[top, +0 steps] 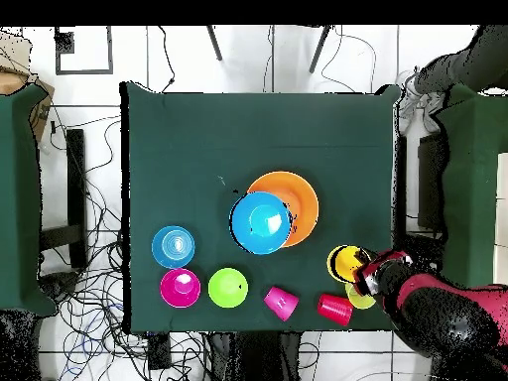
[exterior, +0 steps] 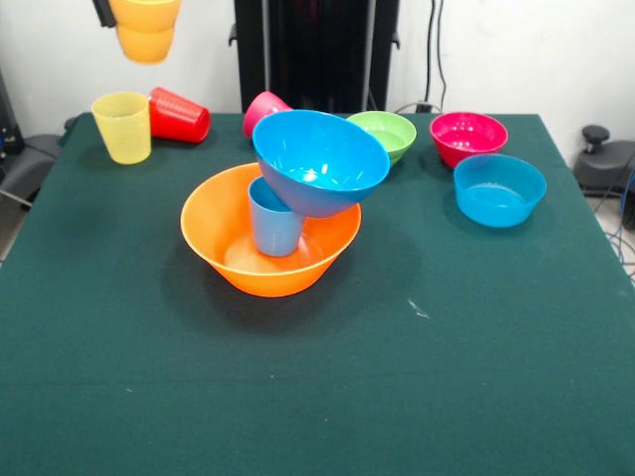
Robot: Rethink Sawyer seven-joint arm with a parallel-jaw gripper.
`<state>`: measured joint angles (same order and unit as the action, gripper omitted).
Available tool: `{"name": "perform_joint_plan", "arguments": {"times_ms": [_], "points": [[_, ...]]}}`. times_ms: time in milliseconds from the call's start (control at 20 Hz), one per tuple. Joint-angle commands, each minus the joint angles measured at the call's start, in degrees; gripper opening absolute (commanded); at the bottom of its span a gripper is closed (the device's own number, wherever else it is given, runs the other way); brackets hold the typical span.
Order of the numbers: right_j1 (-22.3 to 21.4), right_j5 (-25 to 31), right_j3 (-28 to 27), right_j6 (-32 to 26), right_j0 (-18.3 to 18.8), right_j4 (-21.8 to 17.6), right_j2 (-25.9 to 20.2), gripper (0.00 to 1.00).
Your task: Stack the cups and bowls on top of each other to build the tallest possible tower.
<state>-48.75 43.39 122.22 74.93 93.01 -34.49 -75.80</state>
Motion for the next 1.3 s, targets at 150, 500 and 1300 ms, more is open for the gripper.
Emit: {"name": "perform_joint_plan", "arguments": {"times_ms": [150,500,1300], "points": [[-2.38,-4.76,2.32,3.96,-7.19,-0.40,2.13,0.00],[-3.43,-7.20,2.90,5.74,-9.17,-0.66,4.39,0.00],[-4.01,-11.57,3.76,6.56,-11.93,-1.97,9.46,0.00]]}}
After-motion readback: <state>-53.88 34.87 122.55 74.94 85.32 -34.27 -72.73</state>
